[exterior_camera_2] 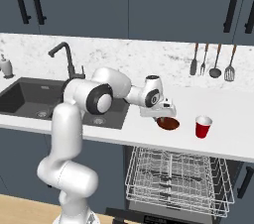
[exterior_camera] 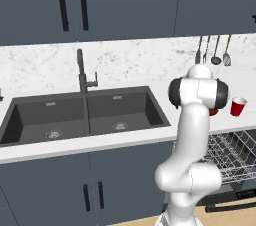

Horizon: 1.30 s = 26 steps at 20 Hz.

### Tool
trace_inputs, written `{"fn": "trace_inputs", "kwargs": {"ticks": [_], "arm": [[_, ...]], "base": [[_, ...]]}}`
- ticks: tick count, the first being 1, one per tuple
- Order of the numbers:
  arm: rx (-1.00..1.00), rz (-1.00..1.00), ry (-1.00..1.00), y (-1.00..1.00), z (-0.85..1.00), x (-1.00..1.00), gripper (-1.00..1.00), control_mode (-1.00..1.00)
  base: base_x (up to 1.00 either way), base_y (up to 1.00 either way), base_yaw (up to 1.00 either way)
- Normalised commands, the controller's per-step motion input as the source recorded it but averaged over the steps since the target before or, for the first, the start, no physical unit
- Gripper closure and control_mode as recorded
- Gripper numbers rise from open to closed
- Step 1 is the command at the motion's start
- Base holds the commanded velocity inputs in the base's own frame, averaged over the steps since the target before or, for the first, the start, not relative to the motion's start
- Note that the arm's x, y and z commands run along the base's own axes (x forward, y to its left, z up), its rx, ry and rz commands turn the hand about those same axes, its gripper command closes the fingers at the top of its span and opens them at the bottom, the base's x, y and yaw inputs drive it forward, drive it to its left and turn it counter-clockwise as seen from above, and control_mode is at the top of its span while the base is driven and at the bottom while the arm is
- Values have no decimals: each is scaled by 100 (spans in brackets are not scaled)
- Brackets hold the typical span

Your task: Pick up the cup and bowl from the counter, place them in the dishwasher, and close the dishwasher door.

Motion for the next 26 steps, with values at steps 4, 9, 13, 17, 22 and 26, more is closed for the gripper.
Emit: {"fn": "trace_inputs", "kwargs": {"ticks": [4,9,13,17,22,26], "arm": [[0,1,-23,52,69,-92,100,-100],[-5,-1,-14,86,81,-100,100,-100],[0,-6,-11,61,51,-100,100,-100],[21,-6,1,-41,4,-100,100,-100],[37,-6,-1,-87,-20,-87,100,-100],[34,0,-12,-84,-47,-40,100,-100]], "base": [[0,0,0],[0,0,0],[0,0,0],[0,0,0],[0,0,0],[0,0,0]]}}
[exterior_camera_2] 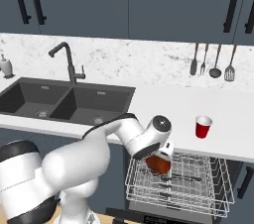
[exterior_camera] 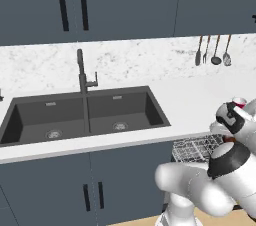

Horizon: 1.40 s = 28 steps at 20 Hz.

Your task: Pick up the cup and bowl from the counter, place them in the dishwasher, and close the dishwasher door.

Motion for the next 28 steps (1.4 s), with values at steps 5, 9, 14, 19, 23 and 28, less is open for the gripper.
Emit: {"fn": "trace_inputs", "kwargs": {"ticks": [5,9,14,19,23,28], "arm": [[14,3,-17,-58,-75,-5,100,-100],[4,10,-19,-61,-73,4,100,-100],[0,13,-21,-51,-64,27,100,-100],[0,3,1,-38,-9,54,100,-100],[0,4,3,-35,-6,53,100,-100],[0,7,-4,-6,-52,7,100,-100]], "base": [[0,0,0],[0,0,0],[0,0,0],[0,0,0],[0,0,0],[0,0,0]]}}
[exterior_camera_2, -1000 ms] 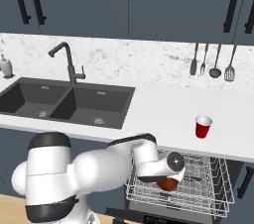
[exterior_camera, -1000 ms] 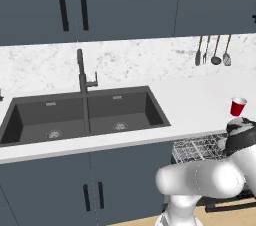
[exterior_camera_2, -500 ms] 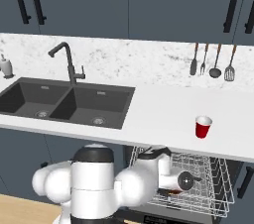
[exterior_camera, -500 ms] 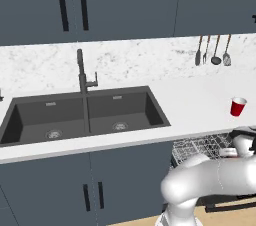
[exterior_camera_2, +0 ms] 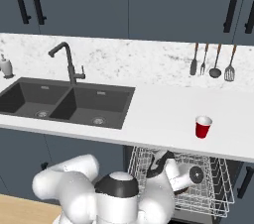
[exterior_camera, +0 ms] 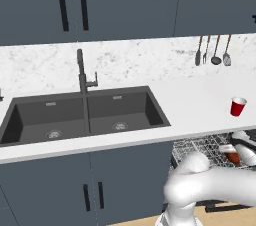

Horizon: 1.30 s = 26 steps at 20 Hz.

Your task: Pick up the cup and bowl from the counter, place them in the dishwasher, and close the dishwasher door.

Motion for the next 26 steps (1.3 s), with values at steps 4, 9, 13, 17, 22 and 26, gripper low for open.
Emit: {"fn": "trace_inputs", "kwargs": {"ticks": [4,9,13,17,22,26], "arm": [[-2,8,-3,0,-49,15,100,-100],[0,3,5,-6,-7,56,100,-100],[0,0,16,-7,-11,58,100,-100],[0,0,11,1,-43,27,100,-100],[2,0,3,2,-65,23,100,-100],[2,0,1,9,-57,14,100,-100]], "base": [[0,0,0],[0,0,0],[0,0,0],[0,0,0],[0,0,0],[0,0,0]]}}
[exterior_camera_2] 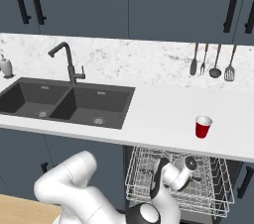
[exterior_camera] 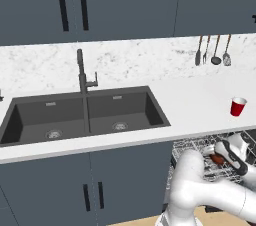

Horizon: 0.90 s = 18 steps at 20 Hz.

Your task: Pick up the cup and bowl from the counter, place them in the dishwasher, and close the dishwasher door.

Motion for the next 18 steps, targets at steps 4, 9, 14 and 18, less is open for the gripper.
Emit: {"fn": "trace_inputs", "kwargs": {"ticks": [4,9,14,18], "arm": [[4,0,4,13,-48,16,-100,-100],[2,0,1,2,-15,16,-100,-100],[0,0,5,-8,1,6,-100,-100],[0,-5,12,-23,34,-16,-100,-100]], "base": [[0,0,0],[0,0,0],[0,0,0],[0,0,0]]}}
